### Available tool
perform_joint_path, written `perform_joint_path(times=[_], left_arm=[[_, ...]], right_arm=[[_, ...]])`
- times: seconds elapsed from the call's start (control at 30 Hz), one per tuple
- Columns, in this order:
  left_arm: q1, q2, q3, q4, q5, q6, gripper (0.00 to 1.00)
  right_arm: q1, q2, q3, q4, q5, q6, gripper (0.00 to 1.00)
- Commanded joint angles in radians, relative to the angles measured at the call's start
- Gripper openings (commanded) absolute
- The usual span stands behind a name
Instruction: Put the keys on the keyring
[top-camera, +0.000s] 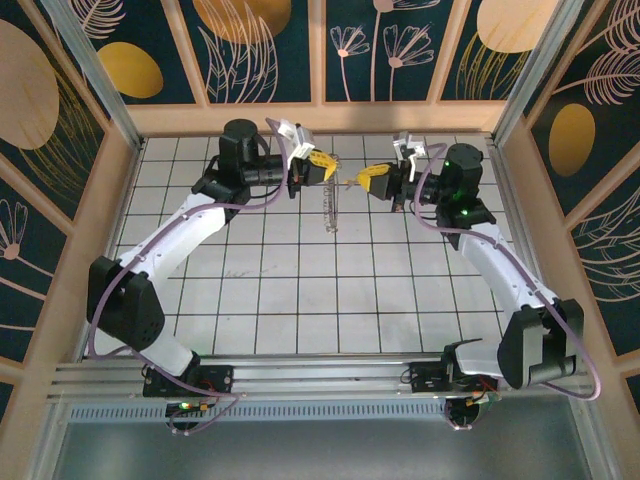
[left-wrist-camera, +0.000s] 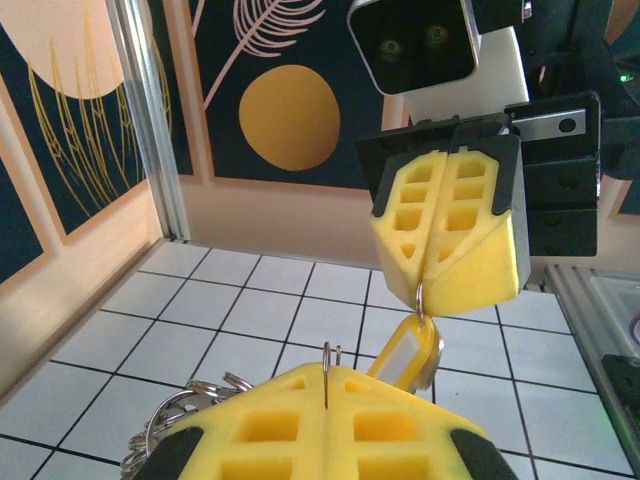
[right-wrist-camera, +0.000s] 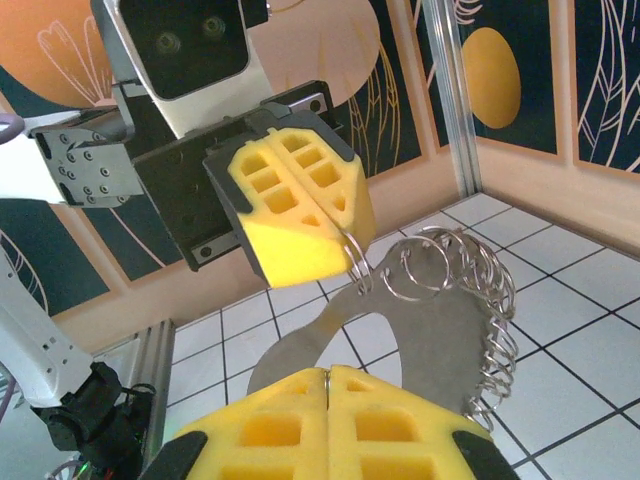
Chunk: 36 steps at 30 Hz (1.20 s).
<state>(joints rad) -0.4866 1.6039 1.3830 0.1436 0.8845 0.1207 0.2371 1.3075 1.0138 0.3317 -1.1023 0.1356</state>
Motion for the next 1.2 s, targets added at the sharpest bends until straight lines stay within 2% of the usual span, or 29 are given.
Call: perform_joint_path(times=[0.0, 1.17], left_arm=[[-0.013, 0.018, 0.052, -0.029, -0.038, 0.088, 0.00], [-0.041, 0.074, 0.146, -0.128, 0.023, 0.128, 0.00]], right_arm=[[-0.006, 0.013, 0.040, -0.014, -0.046, -0.054, 0.00], [0.013, 0.088, 0.132, 0.018, -0.062, -0.044, 0.00]])
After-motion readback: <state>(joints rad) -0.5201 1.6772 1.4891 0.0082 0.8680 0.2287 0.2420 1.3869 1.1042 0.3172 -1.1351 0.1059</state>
